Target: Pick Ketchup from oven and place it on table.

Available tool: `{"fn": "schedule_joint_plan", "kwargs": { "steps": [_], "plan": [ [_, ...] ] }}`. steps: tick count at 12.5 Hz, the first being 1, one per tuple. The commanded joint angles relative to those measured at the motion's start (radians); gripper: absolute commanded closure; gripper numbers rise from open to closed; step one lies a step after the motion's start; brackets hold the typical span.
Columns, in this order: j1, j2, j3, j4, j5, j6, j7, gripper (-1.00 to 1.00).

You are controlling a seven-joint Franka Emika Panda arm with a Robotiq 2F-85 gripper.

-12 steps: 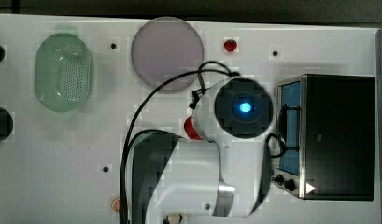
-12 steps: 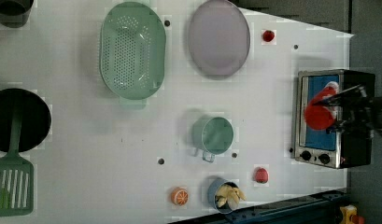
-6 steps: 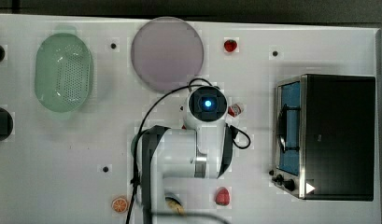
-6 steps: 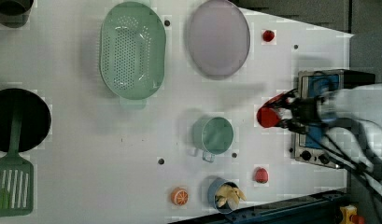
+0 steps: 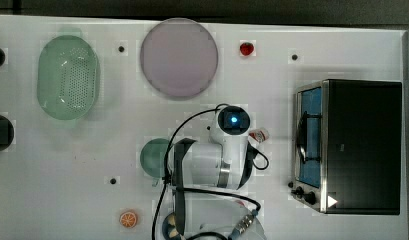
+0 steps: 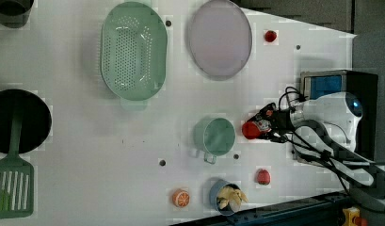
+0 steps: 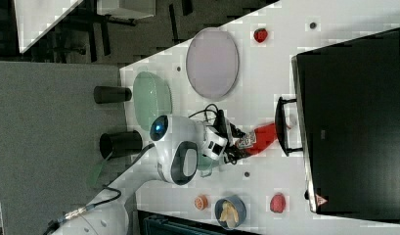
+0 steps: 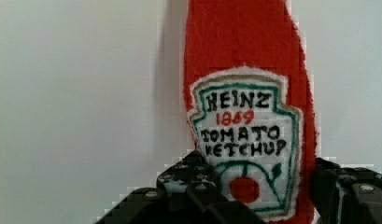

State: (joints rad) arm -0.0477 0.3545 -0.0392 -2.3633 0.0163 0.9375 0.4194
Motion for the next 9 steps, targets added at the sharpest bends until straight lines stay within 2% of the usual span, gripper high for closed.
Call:
{"fn": "schedule_joint_plan", "kwargs": {
  "steps": [1, 5, 9],
  "plan": [
    [0.004, -0.079, 0.024, 0.027, -0.010, 0.039, 0.058, -0.03],
    [0.006, -0.135, 0.030, 0.049, -0.010, 0.022, 0.058, -0.99],
    [0.006, -0.276, 0.030, 0.168, -0.009, -0.204, 0.058, -1.00]
  ]
}}
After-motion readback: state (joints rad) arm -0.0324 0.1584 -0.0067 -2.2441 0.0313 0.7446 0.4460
